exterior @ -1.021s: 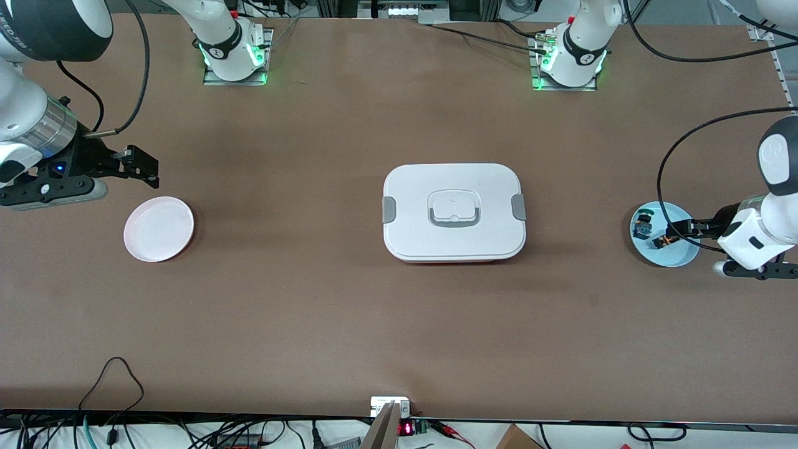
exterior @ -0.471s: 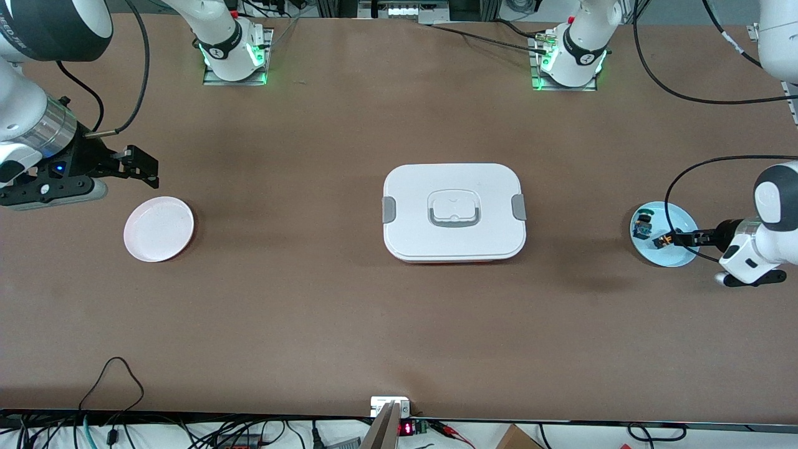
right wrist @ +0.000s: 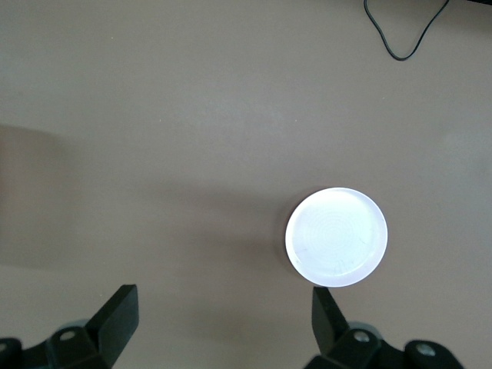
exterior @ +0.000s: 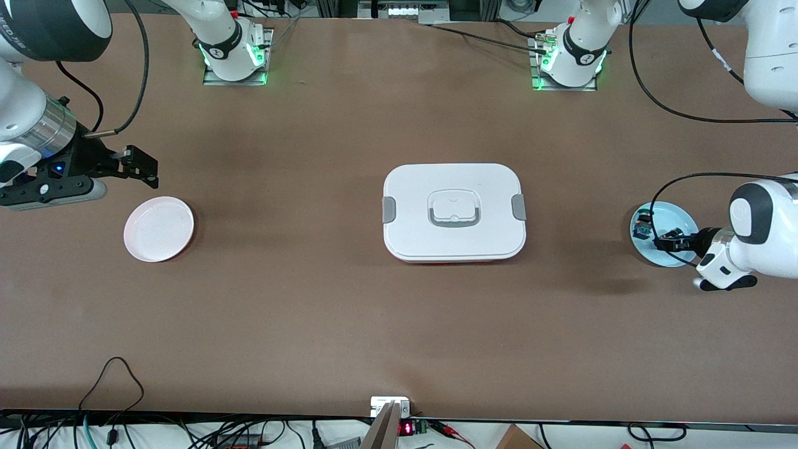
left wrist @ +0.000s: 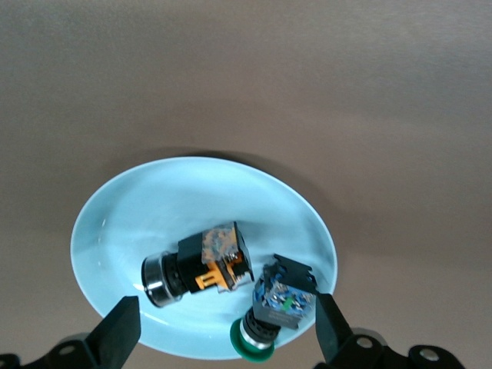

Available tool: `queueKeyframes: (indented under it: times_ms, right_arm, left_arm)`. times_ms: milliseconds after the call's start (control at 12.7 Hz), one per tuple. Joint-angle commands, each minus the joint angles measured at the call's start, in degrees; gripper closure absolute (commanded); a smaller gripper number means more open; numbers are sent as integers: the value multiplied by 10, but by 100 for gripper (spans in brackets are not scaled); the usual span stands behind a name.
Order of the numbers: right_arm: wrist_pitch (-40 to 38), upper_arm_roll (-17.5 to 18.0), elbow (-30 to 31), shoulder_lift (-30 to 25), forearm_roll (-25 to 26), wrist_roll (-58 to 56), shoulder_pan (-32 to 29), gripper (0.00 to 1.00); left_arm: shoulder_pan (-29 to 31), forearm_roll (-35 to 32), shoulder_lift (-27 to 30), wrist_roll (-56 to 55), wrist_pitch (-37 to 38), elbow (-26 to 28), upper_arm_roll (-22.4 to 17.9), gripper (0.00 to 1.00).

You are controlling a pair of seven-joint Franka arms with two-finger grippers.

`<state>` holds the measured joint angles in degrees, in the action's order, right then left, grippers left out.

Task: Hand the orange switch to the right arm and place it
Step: 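Close the left gripper on the orange switch and lift it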

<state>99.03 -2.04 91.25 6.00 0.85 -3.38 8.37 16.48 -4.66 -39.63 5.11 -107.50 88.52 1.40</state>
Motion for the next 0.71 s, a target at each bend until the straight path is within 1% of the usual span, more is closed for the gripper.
queueKeyframes:
  times_ms: [0,157,314,628]
  right_arm:
    - [-2,0,-3,-2,-2,-2,-3,0]
    - [-2,0,-4,-2,-1,-3,-3,0]
    - [-2,0,-4,-2,-1,-3,-3,0]
    - [-2,0,-4,-2,-2,-3,-3,0]
  left_arm:
    - [10,-15,-10,-14,-15,-14,2,0]
    - [19,-18,-10,-24,-23,-12,1,0]
    - [28,-28,-18,-27,-59,-8,1,0]
    - [21,-33,-15,-84,-39,6,1,0]
